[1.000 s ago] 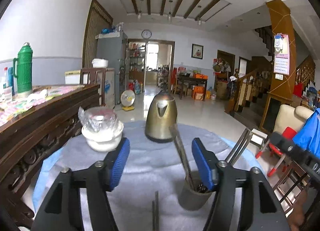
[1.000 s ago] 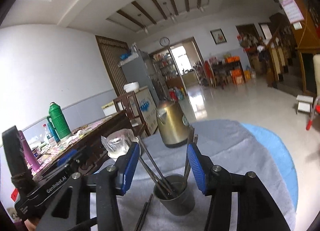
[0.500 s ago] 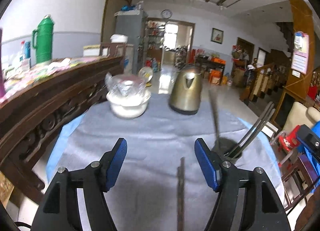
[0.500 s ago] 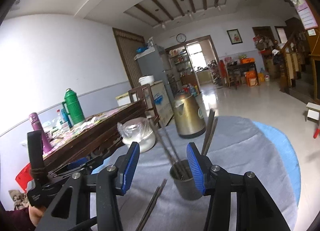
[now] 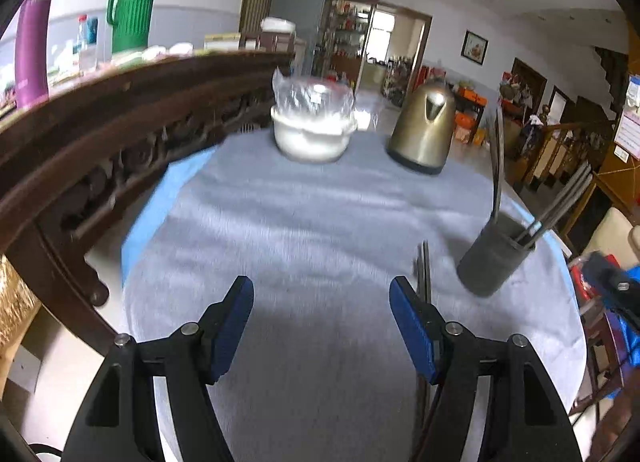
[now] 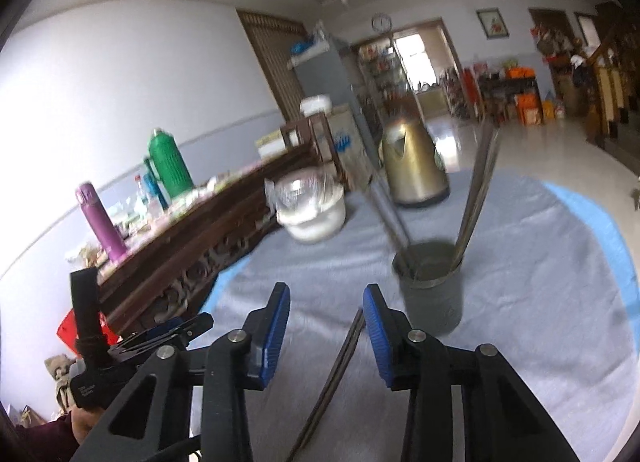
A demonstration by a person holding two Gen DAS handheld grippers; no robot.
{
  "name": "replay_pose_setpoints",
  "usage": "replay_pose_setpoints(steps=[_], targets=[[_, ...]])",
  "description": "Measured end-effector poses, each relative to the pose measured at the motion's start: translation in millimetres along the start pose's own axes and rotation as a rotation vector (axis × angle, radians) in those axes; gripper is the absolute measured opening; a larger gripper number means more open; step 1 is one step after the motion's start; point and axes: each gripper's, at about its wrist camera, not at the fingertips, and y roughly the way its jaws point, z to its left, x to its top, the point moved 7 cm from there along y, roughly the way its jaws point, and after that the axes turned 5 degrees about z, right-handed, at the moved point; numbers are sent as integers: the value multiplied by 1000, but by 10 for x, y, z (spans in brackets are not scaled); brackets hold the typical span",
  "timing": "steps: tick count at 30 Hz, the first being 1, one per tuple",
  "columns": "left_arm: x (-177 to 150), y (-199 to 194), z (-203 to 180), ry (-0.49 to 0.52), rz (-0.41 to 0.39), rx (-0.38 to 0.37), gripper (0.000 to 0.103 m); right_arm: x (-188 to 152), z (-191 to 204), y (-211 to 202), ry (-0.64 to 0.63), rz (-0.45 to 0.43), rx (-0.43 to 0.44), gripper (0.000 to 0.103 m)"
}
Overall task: Organize utensils
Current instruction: 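Move both open tools back to the last chopsticks on the cloth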
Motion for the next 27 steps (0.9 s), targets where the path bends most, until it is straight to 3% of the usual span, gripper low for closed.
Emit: replay_pose_setpoints(steps=[5,10,20,27], targets=[[-265,146,-81,37,96,-48,71,-380,-110,528,74,190,-20,38],[-462,287,-75,59,175,-50,71,-698,-210,828,107,308,-52,29],[-612,326,33,33,227,-37,71,-924,-227,1270,109,427,-75,26],[-617,343,52,29,234,-35,71,-1010,-179,1397,83,453,-100,24]])
